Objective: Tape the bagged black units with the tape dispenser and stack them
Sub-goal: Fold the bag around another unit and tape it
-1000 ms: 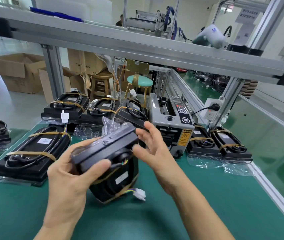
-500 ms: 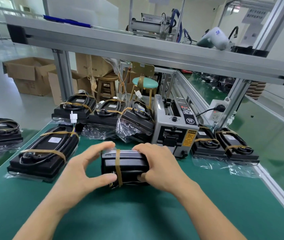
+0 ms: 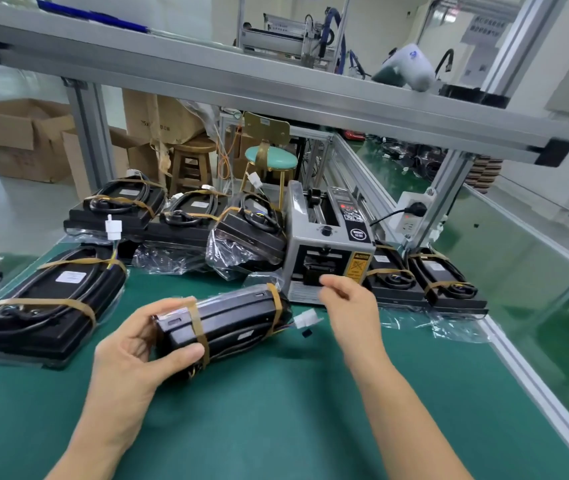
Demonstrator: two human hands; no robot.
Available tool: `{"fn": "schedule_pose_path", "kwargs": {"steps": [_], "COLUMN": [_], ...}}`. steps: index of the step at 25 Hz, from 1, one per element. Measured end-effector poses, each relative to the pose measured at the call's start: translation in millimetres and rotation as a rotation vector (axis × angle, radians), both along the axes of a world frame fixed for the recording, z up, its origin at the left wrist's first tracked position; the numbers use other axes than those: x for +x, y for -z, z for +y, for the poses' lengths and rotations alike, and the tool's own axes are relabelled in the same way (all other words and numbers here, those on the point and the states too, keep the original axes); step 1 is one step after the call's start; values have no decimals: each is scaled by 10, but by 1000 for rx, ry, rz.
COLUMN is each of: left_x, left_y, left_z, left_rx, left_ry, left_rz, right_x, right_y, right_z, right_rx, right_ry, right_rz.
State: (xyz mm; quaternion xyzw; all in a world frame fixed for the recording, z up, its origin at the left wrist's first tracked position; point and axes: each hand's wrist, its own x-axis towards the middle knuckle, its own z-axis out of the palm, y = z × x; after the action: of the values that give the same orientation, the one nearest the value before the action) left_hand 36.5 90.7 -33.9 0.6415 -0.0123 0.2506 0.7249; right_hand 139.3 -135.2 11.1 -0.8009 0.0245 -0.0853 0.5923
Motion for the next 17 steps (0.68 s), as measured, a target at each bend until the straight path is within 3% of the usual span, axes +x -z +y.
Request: {"fn": "schedule_pose_path", "kwargs": {"steps": [3,14,17], "left_x": [-6,-80,-106], "left_y": [22,-22,-35], "left_z": [-122,-196,-246], "left_rx": [22,70,90], "left_ry": [-36,-80,-95], "left_rz": [-24,-21,-11], "right_x": [240,551,273], "right_y": [-4,-121,-295], "right_z": [-45,298,346], "right_rx": [165,424,539], "right_ry": [178,479,359], "right_rz": [120,238,305]}}
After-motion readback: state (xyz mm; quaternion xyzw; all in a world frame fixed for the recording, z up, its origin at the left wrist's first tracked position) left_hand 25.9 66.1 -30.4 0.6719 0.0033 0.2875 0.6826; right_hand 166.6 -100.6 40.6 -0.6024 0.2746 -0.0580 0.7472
